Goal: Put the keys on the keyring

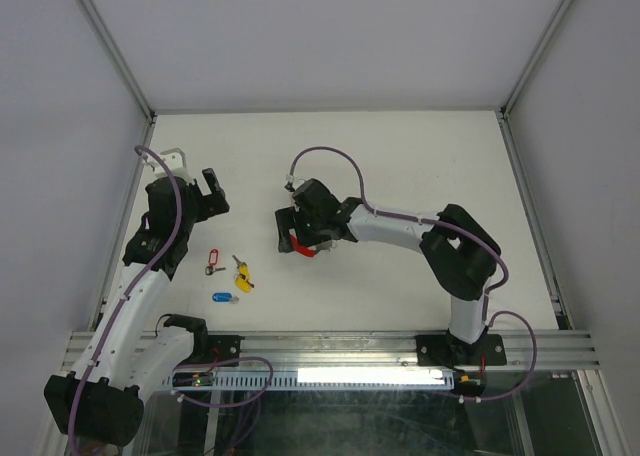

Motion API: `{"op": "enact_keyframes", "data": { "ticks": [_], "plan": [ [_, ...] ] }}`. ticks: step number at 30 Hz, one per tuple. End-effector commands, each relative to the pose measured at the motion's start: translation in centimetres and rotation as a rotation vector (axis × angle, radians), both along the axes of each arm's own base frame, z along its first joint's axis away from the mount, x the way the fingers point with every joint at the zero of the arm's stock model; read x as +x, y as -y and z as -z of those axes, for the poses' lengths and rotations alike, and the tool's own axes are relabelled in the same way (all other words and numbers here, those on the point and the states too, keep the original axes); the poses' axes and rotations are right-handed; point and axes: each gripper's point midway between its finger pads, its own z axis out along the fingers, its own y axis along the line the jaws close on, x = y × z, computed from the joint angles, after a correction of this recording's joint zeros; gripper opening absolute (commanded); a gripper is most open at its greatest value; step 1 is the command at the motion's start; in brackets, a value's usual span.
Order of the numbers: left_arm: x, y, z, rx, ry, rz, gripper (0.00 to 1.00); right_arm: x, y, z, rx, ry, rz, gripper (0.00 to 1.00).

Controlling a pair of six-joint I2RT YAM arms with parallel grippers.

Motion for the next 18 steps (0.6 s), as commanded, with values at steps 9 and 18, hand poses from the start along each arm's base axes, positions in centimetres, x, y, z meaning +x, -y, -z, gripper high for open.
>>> {"op": "enact_keyframes", "data": {
  "ticks": [9,18],
  "plan": [
    [0.9,0.2,-2.4,-0.007,0.074,0.021,0.99,0.5,-0.3,0.6,-0.038,0.026,0.026,0.82],
    [0.9,0.4,-2.3,-0.012,0.072,0.031,0.99,-1.4,1.9,2.9,-0.104,-0.017,0.049,0.82]
  ]
}}
